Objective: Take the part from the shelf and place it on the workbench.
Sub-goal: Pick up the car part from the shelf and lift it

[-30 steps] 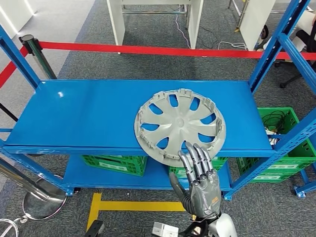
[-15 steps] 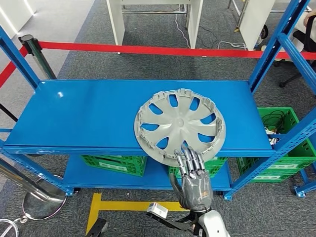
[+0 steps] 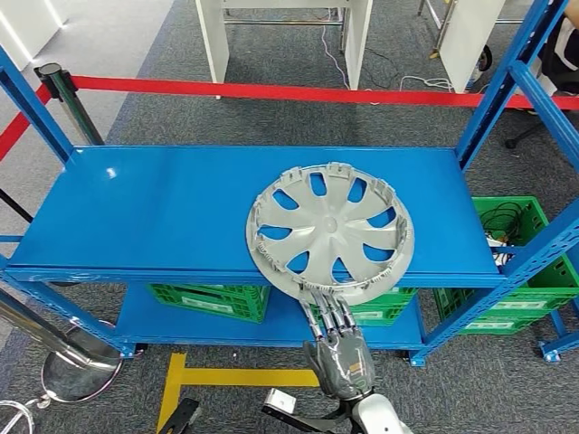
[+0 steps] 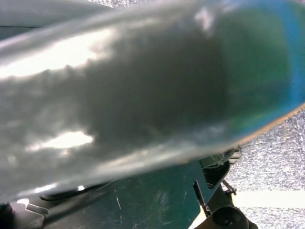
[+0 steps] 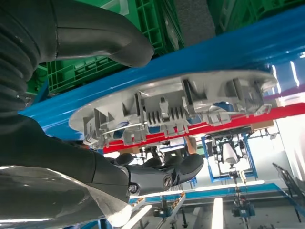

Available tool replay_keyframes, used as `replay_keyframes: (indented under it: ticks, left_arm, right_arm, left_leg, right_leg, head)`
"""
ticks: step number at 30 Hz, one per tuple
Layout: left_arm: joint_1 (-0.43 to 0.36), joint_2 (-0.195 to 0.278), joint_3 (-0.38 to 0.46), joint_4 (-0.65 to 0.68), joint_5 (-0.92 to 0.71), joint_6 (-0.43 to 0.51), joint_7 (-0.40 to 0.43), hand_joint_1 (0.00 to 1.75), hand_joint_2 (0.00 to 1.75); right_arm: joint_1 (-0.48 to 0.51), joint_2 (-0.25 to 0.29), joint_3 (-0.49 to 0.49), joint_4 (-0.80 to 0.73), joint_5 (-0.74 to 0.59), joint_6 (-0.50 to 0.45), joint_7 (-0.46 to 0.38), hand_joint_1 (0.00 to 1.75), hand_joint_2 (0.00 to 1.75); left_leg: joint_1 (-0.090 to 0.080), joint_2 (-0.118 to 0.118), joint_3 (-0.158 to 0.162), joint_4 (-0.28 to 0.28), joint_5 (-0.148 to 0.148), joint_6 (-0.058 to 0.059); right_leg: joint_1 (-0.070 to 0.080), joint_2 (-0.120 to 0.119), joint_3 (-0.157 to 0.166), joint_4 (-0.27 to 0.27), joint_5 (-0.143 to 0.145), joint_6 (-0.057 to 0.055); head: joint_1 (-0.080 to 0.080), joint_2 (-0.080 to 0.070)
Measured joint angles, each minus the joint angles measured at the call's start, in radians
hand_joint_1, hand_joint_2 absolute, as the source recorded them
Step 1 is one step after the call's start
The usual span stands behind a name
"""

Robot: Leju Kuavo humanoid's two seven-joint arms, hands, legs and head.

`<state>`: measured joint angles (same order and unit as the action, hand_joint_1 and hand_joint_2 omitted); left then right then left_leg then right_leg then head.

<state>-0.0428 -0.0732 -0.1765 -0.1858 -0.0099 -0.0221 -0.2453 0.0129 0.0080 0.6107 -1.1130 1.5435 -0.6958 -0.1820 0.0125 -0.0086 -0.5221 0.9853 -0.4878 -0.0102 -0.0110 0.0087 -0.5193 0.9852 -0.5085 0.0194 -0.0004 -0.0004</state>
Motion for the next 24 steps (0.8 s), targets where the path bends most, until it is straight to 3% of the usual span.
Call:
replay_keyframes:
  ticks: [11, 14, 19, 24]
  left_arm:
    - [-0.001, 0.000, -0.006, 0.000, -0.001, 0.000, 0.009, 0.00, 0.00]
    - [-0.002, 0.000, -0.006, 0.000, -0.002, 0.000, 0.012, 0.00, 0.00]
    - [-0.007, 0.001, -0.016, 0.000, -0.010, -0.003, 0.024, 0.00, 0.00]
    - [-0.010, 0.001, -0.024, 0.000, -0.012, -0.007, 0.028, 0.00, 0.00]
  right_arm:
    - [-0.037, -0.034, 0.078, 0.020, 0.024, 0.000, 0.154, 0.00, 1.75]
    - [-0.065, -0.043, 0.116, 0.015, 0.025, -0.001, 0.238, 0.00, 1.75]
    - [-0.164, -0.074, 0.260, 0.011, 0.026, -0.001, 0.465, 0.00, 1.75]
    - [-0.228, -0.093, 0.377, 0.012, 0.027, -0.001, 0.541, 0.00, 1.75]
  left_leg:
    - [0.000, 0.000, 0.000, 0.000, 0.000, 0.000]
    - [0.000, 0.000, 0.000, 0.000, 0.000, 0.000]
    - [0.000, 0.000, 0.000, 0.000, 0.001, 0.000]
    - [0.000, 0.000, 0.000, 0.000, 0.001, 0.000]
  right_leg:
    - [0.000, 0.000, 0.000, 0.000, 0.000, 0.000]
    - [0.000, 0.000, 0.000, 0.000, 0.000, 0.000]
    - [0.000, 0.001, 0.000, 0.000, 0.001, 0.000]
    - [0.000, 0.000, 0.000, 0.000, 0.001, 0.000]
  head:
    - [0.000, 0.000]
    - [0.000, 0.000]
    - [0.000, 0.000]
    - [0.000, 0.000]
